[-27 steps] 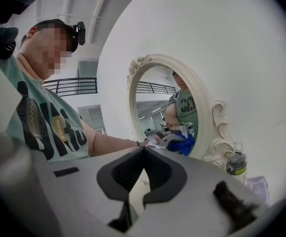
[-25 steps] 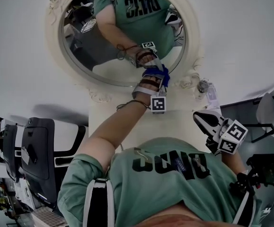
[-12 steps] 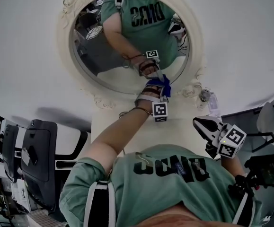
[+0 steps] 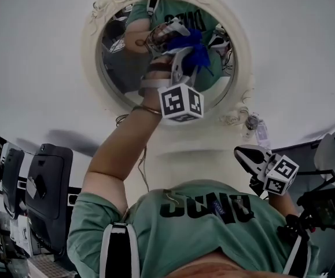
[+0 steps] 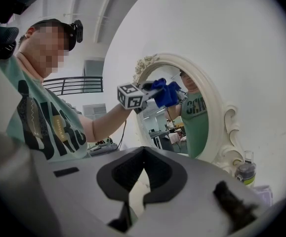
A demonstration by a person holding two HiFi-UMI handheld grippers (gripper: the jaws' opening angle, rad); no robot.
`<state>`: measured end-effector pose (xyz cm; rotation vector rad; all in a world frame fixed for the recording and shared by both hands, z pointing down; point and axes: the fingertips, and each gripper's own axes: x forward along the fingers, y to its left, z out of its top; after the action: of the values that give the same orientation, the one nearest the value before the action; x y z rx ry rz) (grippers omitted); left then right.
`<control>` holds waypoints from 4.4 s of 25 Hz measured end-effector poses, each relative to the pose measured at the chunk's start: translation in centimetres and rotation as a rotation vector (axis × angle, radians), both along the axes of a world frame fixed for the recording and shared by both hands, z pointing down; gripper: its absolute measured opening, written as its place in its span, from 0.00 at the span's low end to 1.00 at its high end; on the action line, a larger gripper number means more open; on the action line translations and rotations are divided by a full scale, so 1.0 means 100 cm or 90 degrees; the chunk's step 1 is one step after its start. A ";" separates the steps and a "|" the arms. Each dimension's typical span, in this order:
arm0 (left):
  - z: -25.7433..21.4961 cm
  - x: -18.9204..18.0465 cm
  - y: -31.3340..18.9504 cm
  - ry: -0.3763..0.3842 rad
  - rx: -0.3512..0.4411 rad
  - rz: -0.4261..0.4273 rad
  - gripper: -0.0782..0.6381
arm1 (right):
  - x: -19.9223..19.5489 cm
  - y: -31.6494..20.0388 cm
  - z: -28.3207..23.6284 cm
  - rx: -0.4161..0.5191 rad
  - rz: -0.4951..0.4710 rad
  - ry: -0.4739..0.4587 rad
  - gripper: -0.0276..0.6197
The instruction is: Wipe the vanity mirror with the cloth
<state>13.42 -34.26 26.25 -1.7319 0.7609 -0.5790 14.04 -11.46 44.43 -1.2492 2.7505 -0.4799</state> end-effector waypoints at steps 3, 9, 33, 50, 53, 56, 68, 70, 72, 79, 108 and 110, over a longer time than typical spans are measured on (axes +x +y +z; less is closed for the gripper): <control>-0.056 0.002 -0.007 0.009 0.049 -0.026 0.22 | -0.001 -0.001 -0.001 0.004 -0.001 -0.003 0.05; -0.108 0.015 -0.016 -0.008 0.120 -0.069 0.22 | 0.006 0.000 0.003 0.007 0.010 -0.011 0.05; 0.131 0.063 0.002 -0.168 0.117 -0.014 0.22 | 0.012 0.008 0.013 -0.019 0.027 -0.020 0.05; 0.314 0.060 0.012 -0.324 -0.091 0.006 0.22 | 0.017 0.010 0.018 -0.021 0.035 -0.020 0.05; 0.313 0.048 0.013 -0.322 -0.136 -0.006 0.22 | 0.013 0.008 0.016 -0.016 0.028 -0.017 0.05; 0.267 0.038 0.013 -0.248 -0.144 -0.010 0.23 | 0.013 0.007 0.016 -0.016 0.025 -0.015 0.05; -0.078 -0.007 -0.017 0.038 0.075 -0.063 0.23 | -0.002 0.001 0.004 0.006 -0.006 -0.014 0.05; -0.102 -0.003 -0.019 0.050 0.085 -0.068 0.23 | -0.002 0.000 0.004 0.004 -0.005 -0.016 0.05; -0.115 0.006 -0.021 0.051 0.089 -0.072 0.23 | 0.000 0.001 0.004 0.003 -0.002 -0.017 0.05; -0.112 0.020 -0.025 0.081 0.085 -0.102 0.22 | 0.005 0.002 0.007 -0.005 0.007 -0.030 0.05; 0.380 -0.013 0.000 -0.689 0.051 -0.012 0.22 | -0.005 -0.006 0.027 -0.033 0.003 -0.040 0.05; 0.390 -0.042 -0.012 -0.728 0.033 -0.034 0.22 | -0.009 -0.013 0.029 -0.035 -0.006 -0.039 0.05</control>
<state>9.26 -35.47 65.28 -1.0476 -0.0056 -1.3813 13.18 -12.79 47.31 -1.2119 2.7117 -0.5884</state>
